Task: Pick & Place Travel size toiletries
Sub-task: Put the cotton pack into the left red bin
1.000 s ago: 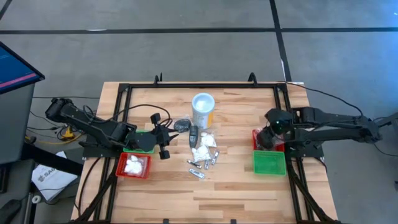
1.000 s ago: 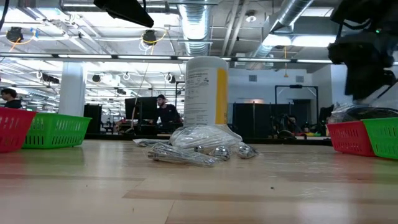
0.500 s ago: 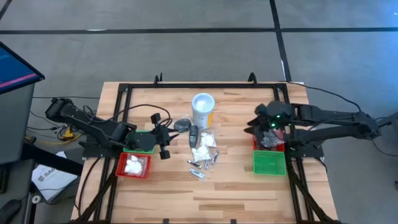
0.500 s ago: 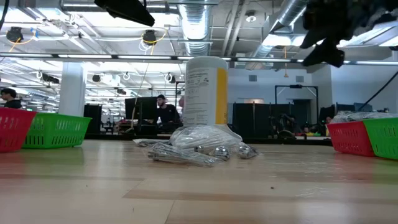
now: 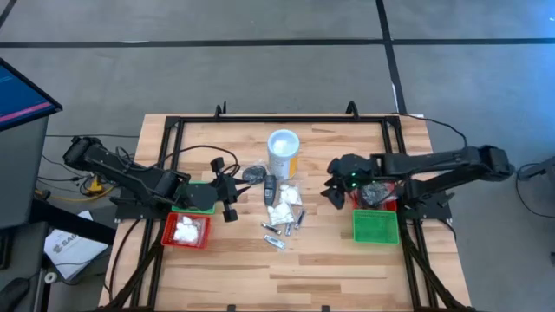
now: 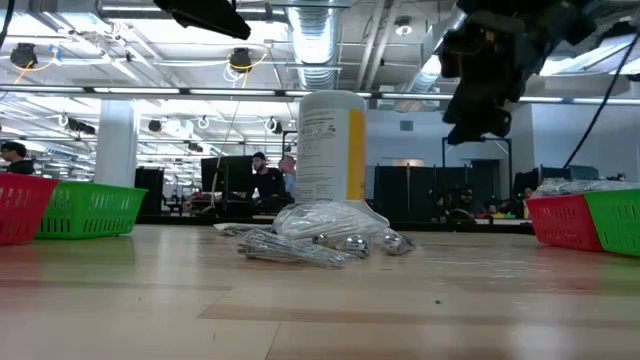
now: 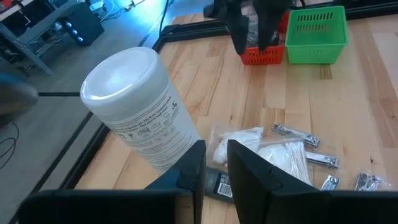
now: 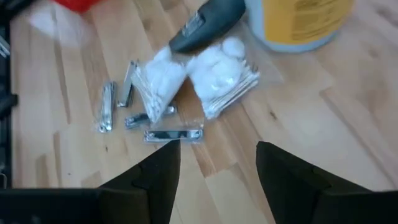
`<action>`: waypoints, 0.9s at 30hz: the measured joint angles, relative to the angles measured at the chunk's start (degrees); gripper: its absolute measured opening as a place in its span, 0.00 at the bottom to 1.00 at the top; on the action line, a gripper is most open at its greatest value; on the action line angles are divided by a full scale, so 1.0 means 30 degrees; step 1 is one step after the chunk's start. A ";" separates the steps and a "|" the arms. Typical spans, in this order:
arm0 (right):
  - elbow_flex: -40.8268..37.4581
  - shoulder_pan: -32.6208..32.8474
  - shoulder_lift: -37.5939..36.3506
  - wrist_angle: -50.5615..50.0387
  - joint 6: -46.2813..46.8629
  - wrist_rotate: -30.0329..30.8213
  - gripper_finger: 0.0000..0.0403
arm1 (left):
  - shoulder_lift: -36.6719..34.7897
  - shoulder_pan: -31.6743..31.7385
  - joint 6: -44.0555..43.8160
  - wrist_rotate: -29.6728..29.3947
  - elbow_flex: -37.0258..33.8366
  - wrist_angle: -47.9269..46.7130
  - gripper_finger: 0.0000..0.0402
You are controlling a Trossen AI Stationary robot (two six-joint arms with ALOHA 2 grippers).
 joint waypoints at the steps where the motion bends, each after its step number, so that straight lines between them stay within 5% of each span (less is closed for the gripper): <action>1: 0.0000 0.0113 0.0407 0.0284 0.0007 0.0001 0.50 | 0.0002 0.0000 0.0000 -0.0005 0.0000 -0.0002 0.14; 27: 0.0005 0.1489 0.8465 0.9834 0.0748 -0.1630 0.45 | -0.0002 0.0000 0.0000 0.0000 0.0007 0.0162 0.14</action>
